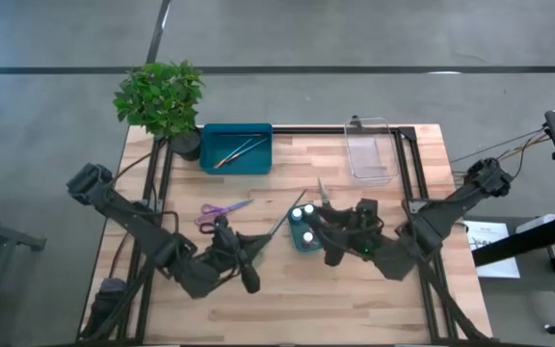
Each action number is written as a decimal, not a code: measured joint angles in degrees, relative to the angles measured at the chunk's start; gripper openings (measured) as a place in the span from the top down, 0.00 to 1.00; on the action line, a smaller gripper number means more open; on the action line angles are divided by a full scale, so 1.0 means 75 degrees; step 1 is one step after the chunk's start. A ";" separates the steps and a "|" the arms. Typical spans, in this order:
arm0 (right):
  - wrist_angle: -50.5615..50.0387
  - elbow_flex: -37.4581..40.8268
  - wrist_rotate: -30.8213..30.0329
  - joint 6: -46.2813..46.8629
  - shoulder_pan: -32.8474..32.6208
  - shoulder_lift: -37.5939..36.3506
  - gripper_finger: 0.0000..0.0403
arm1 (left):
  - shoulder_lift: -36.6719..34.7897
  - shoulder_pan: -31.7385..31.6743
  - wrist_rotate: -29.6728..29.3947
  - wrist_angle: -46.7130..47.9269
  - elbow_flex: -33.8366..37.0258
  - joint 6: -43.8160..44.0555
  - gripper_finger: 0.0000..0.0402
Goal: Pick & Place Paint Supplies
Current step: Put the small blue paint brush into the blue bin
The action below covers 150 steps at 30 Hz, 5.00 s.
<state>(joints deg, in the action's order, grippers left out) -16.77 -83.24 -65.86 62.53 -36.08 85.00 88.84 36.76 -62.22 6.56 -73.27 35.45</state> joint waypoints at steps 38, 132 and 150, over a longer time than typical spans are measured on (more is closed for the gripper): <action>0.1655 0.0003 0.0588 -0.1559 0.0633 0.0383 0.81 | -0.0036 -0.0484 0.0878 -0.0186 -0.0236 -0.0928 1.00; 0.2313 -0.0631 0.9040 -0.5539 0.7242 0.3271 0.98 | -0.0368 0.1334 0.1163 0.6936 -0.0184 0.6139 0.68; -0.1564 -0.5187 0.9188 -0.7530 0.8032 0.6417 0.98 | -0.0368 0.1329 0.1278 0.6902 -0.0184 0.6453 0.68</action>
<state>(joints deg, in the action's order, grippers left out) -28.50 -122.14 3.05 6.06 24.16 133.13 86.08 46.73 -52.63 58.33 -74.65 83.86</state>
